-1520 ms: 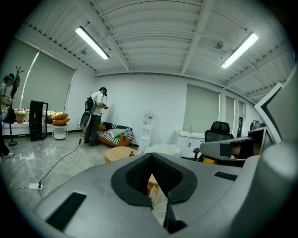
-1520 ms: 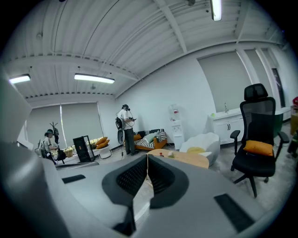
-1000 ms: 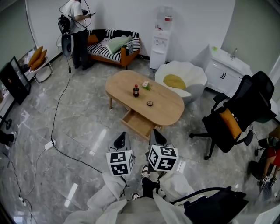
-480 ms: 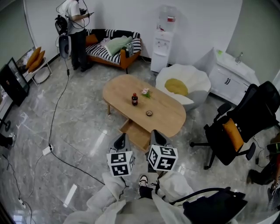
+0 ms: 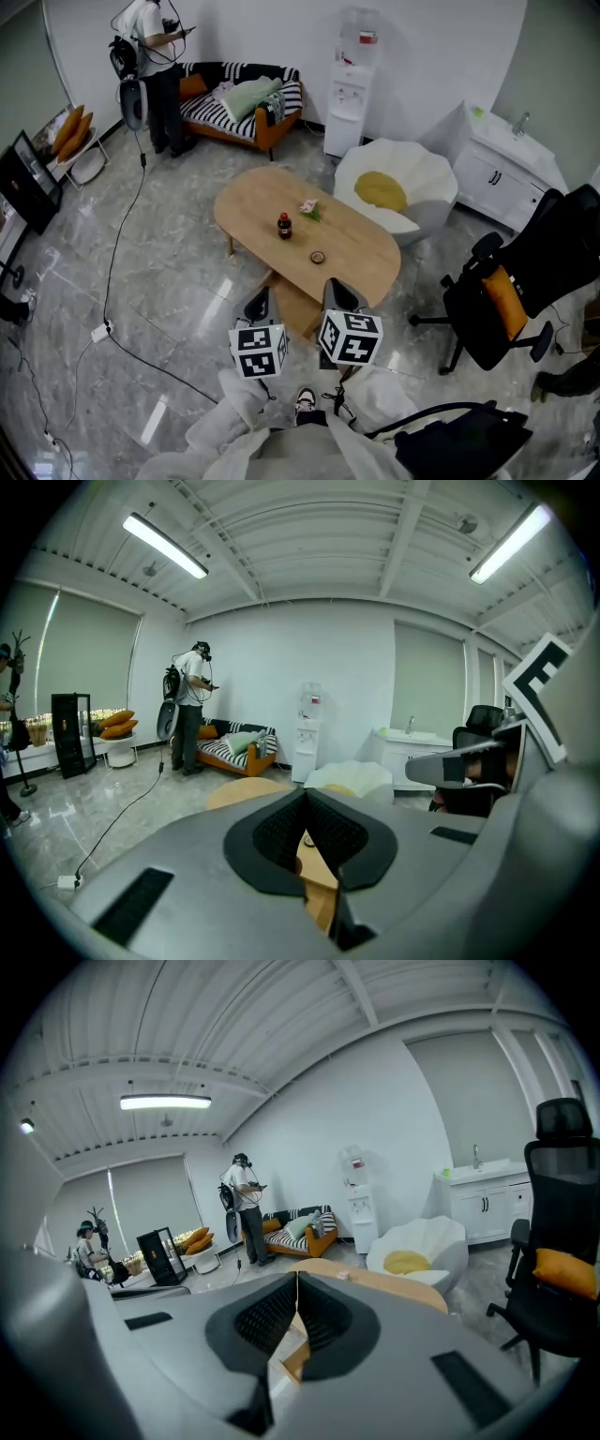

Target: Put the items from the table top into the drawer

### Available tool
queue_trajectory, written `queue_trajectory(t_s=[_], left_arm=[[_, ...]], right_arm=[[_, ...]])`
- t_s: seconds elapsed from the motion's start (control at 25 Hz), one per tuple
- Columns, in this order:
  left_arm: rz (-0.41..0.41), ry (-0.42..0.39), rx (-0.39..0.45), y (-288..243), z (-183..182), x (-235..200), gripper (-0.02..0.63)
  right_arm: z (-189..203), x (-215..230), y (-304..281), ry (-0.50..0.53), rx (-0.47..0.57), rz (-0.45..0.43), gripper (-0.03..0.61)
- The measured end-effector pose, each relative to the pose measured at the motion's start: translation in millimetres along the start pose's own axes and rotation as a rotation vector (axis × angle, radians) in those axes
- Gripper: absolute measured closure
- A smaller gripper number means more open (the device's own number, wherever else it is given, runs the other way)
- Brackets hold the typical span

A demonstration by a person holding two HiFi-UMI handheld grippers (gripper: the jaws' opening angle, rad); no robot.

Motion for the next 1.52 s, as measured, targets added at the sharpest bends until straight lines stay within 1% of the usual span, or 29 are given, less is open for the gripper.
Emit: queue_trajectory(t_s=[0.2, 0.32, 0.56, 0.76, 0.92, 1.12, 1.36, 1.52], left_arm=[[-0.009, 0.013, -0.012, -24.4, -0.5, -1.4, 0.62], [-0.007, 0.018, -0.036, -35.9, 2.7, -1.9, 0.62], [-0.004, 0.035, -0.057, -53.4, 4.4, -11.2, 0.62], [0.016, 0.037, -0.057, -82.7, -0.6, -25.0, 0.62], [0.032, 0.036, -0.04, -112.0, -16.9, -40.2, 0.62], [0.06, 0.02, -0.021, -150.6, -45.6, -61.4, 0.62], [0.088, 0.025, -0.036, -206.1, -59.0, -92.7, 0.62], [0.114, 0.047, -0.036, -220.3, -69.9, -111.8, 0.62]], right_arm=[[-7.4, 13.5, -23.0, 0.002, -0.008, 0.003, 0.517], [-6.9, 18.7, -34.8, -0.002, -0.029, 0.006, 0.517], [-2.8, 19.8, -52.1, -0.008, -0.063, 0.016, 0.517], [-7.7, 20.6, -76.7, -0.009, -0.08, 0.016, 0.517], [-26.6, 17.9, -100.3, 0.013, -0.062, 0.024, 0.517], [-54.3, 9.9, -137.8, 0.012, -0.047, 0.038, 0.517], [-68.7, 8.3, -193.9, 0.007, -0.067, 0.064, 0.517], [-82.8, -4.5, -209.5, 0.016, -0.072, 0.091, 0.517]])
Point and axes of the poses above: the fingertips, and each gripper's own axes: y backward along the fingers, x to its right, z out of its underside, the point moved 9 cm from there along y, backward along the fingers, and after that the axes turned 13 degrees about z, right-handed, at the moved point
